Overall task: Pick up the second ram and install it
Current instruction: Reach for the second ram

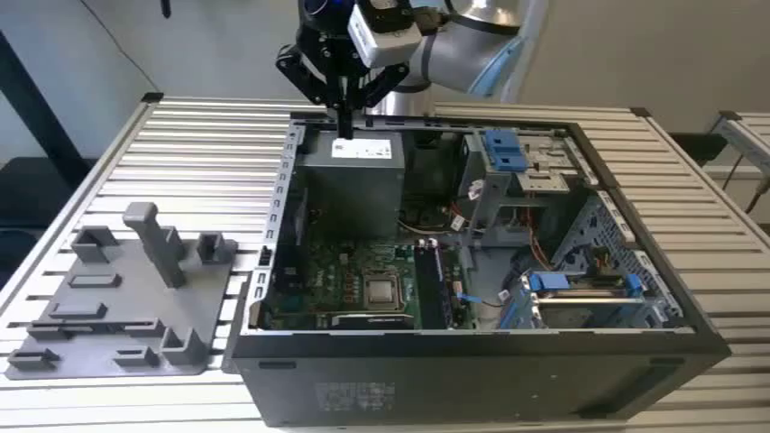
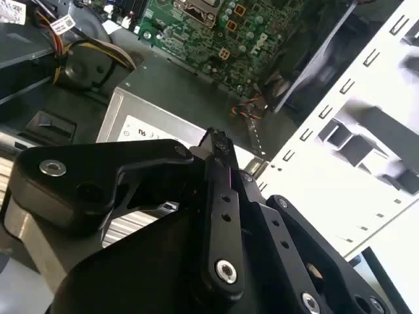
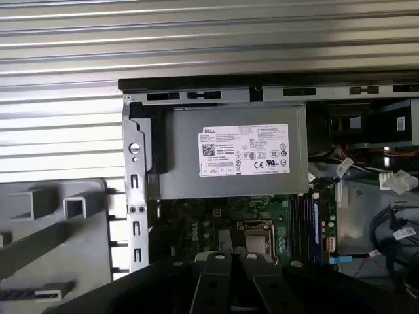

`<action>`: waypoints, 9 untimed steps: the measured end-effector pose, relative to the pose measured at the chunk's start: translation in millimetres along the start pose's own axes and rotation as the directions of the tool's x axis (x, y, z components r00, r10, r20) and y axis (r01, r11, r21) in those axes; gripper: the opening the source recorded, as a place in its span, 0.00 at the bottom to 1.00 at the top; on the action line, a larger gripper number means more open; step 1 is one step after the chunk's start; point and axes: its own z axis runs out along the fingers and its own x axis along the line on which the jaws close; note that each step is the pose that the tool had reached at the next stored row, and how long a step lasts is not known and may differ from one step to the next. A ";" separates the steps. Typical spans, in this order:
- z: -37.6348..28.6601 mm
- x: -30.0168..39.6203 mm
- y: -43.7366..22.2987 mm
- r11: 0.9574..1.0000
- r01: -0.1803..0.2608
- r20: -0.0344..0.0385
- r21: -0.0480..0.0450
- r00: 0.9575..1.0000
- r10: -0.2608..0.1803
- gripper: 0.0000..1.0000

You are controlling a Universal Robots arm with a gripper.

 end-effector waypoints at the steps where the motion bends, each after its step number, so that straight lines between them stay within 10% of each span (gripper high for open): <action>1: 0.0 0.0 0.0 1.000 0.000 0.000 0.000 1.000 0.000 0.11; 9: 0.0 0.0 0.0 1.000 0.000 -0.001 0.000 1.000 0.000 0.11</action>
